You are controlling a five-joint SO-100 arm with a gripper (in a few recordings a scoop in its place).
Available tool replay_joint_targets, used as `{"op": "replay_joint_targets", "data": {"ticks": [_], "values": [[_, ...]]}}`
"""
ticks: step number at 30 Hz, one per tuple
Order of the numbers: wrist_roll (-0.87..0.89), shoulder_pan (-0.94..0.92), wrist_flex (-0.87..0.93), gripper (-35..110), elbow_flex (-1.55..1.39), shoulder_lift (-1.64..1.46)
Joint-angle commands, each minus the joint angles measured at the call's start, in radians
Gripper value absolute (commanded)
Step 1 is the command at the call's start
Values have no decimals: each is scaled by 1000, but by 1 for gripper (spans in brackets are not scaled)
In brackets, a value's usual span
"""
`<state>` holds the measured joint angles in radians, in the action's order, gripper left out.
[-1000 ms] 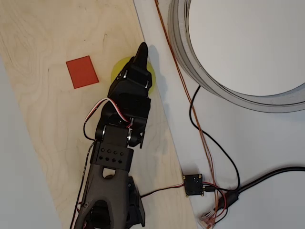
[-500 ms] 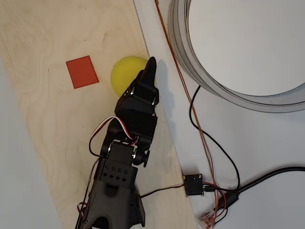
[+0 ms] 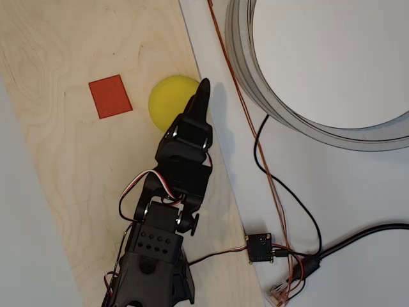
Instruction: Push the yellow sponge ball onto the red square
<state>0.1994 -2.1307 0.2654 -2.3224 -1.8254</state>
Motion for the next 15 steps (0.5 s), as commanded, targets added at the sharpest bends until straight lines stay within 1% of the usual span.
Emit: {"op": "replay_joint_targets", "data": {"ticks": [1, 6, 15], "values": [[0, -17, -26, 20, -8, 0], [6, -17, -97, 19, -8, 75], [81, -12, -178, 19, 14, 222]]}}
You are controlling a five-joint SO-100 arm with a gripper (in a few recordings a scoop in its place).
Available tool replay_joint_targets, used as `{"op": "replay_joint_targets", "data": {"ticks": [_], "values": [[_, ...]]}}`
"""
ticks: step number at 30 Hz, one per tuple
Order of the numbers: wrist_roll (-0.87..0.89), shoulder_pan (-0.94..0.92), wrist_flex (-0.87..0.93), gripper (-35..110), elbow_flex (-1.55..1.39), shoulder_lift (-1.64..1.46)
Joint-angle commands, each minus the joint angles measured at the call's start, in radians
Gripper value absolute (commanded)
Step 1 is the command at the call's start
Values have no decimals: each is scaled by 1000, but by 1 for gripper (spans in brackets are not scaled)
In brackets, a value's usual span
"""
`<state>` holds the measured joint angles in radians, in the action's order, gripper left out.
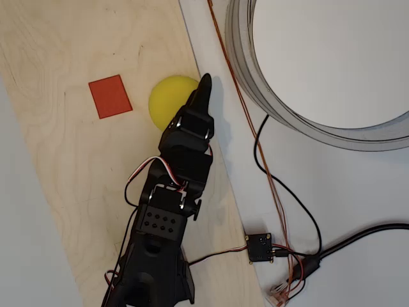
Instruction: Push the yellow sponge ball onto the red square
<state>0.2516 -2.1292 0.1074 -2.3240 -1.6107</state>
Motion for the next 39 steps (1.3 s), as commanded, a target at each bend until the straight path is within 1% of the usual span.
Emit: {"op": "replay_joint_targets", "data": {"ticks": [1, 7, 21, 39], "values": [[40, -11, -26, 19, 15, 17], [114, 26, -55, 19, 21, 61], [405, 219, -81, 20, 25, 91], [514, 318, -81, 20, 49, 84]]}}
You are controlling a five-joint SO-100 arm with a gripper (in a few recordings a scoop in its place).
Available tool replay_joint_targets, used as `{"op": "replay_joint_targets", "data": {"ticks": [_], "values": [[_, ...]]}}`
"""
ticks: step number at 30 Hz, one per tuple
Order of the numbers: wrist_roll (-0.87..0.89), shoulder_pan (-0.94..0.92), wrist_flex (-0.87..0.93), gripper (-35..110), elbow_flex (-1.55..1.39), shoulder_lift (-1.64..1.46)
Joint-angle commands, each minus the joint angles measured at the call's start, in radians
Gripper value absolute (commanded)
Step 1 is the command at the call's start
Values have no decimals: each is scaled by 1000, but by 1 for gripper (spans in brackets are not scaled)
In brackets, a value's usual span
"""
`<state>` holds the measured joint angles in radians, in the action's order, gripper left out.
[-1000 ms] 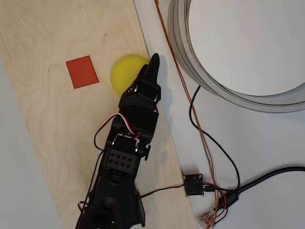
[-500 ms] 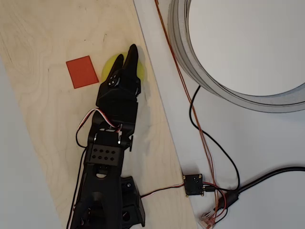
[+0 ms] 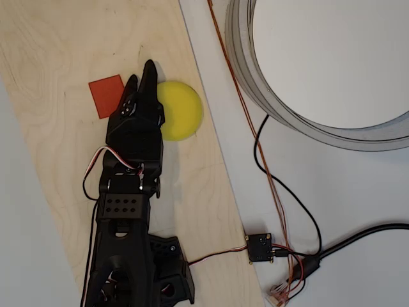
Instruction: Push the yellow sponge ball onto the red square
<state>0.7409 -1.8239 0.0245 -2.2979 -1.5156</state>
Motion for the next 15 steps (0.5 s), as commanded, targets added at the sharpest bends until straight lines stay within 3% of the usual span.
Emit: {"op": "replay_joint_targets", "data": {"ticks": [1, 6, 15], "values": [[34, 17, 2, 20, 26, -11], [3, 29, 5, 19, 54, -46], [-310, -126, 6, 19, 80, -127]]}}
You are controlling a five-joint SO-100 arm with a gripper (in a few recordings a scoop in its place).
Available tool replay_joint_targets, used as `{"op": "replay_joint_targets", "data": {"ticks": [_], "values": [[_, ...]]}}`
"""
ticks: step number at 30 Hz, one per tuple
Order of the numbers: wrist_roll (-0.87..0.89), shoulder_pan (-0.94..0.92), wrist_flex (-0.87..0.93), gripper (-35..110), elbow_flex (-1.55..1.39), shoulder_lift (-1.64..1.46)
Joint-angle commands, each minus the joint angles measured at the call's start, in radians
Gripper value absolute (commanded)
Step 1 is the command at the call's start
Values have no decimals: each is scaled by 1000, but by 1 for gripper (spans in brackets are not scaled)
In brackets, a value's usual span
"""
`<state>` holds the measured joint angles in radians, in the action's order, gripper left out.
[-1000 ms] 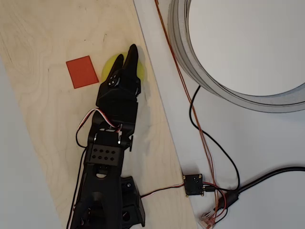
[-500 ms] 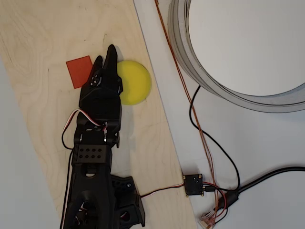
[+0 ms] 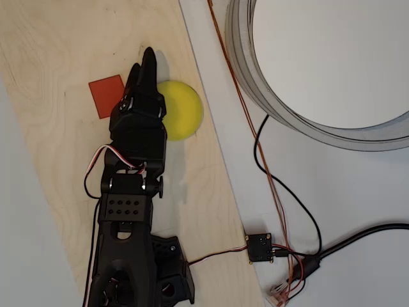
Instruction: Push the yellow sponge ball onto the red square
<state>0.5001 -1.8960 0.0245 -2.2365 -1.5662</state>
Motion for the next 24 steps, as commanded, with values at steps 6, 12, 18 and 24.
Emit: {"op": "replay_joint_targets", "data": {"ticks": [6, 12, 18, 24], "values": [[-192, -137, 5, 19, -55, -147], [-242, -172, 6, 19, -164, -275], [-219, -172, 9, 19, -250, -345], [-149, -176, 9, 19, -310, -345]]}}
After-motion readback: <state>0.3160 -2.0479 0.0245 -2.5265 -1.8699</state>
